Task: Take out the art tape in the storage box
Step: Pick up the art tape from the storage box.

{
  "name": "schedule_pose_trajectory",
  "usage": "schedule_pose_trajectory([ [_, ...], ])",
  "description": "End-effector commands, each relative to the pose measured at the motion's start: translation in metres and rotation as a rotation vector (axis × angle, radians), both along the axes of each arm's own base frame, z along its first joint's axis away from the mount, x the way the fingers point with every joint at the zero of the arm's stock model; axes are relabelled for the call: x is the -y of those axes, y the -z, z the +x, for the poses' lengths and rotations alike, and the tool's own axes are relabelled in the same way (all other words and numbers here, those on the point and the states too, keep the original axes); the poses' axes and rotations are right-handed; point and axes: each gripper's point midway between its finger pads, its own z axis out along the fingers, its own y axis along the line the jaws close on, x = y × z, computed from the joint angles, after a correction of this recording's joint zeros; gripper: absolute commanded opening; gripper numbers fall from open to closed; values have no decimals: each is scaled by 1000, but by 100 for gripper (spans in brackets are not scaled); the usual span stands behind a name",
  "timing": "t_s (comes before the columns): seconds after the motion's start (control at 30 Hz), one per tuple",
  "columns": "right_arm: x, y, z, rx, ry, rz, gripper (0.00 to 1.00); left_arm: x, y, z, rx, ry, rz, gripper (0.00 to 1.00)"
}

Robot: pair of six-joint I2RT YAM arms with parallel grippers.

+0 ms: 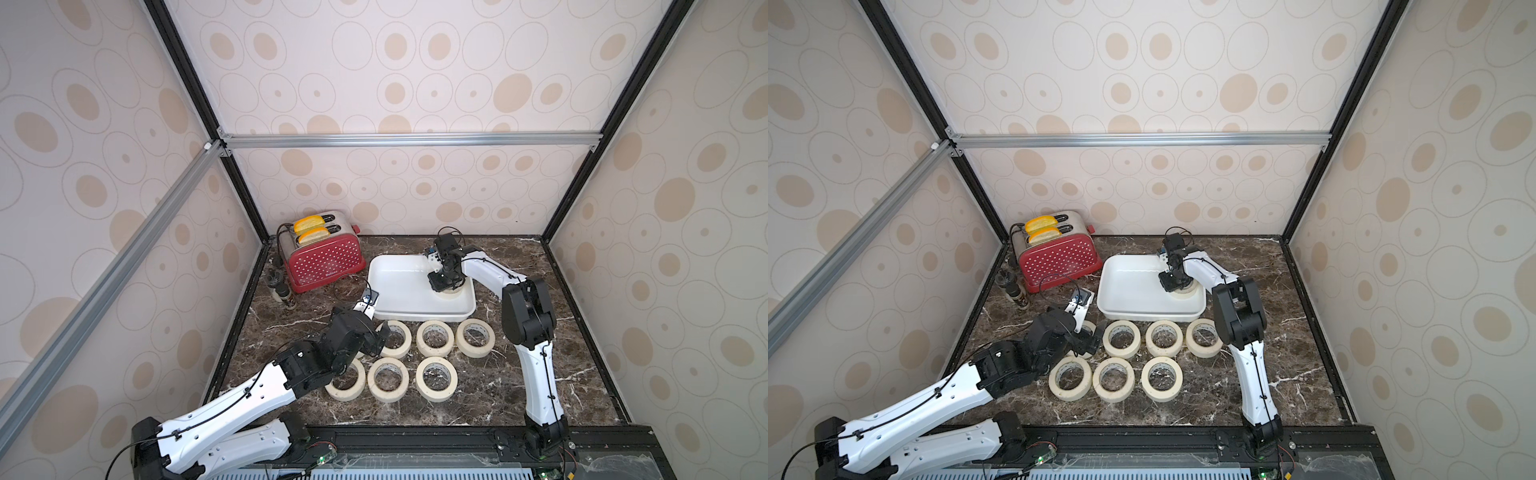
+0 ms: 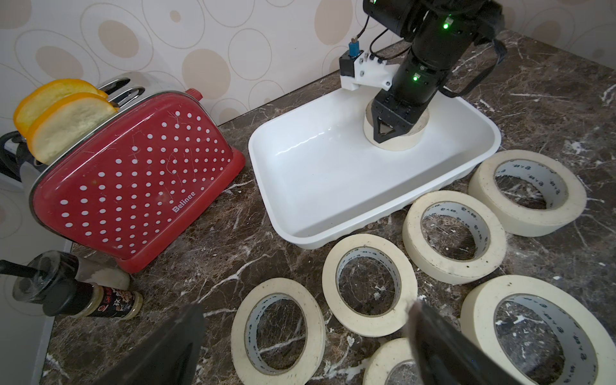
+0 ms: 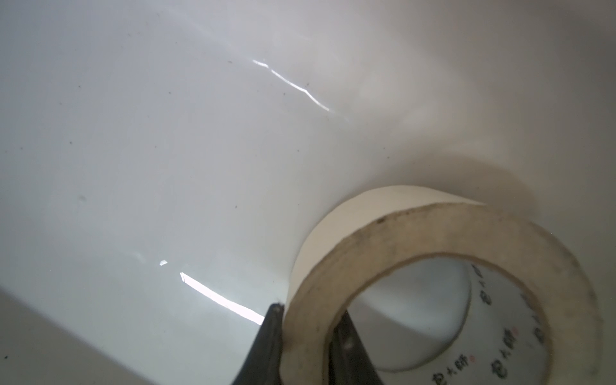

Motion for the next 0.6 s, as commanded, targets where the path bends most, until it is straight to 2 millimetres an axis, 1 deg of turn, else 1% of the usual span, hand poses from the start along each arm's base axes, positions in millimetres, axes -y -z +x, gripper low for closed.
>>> schedule_pose_trajectory([
  [0.0, -1, -30, -6, 16, -5, 40, 13, -4, -6, 1, 17, -10, -5, 99],
  [0.17, -2, -53, -14, 33, -9, 81, 13, -2, -7, 1, 17, -6, -9, 99],
  [0.3, -1, -73, -25, 58, -11, 118, 13, 0, -5, 2, 14, -2, -9, 99],
  [0.4, 1, -89, -35, 74, -16, 146, 13, 2, -5, 2, 13, 2, -11, 99],
  [0.57, 5, -109, -59, 94, -22, 182, 13, 4, -4, 3, 9, 7, -11, 99],
])
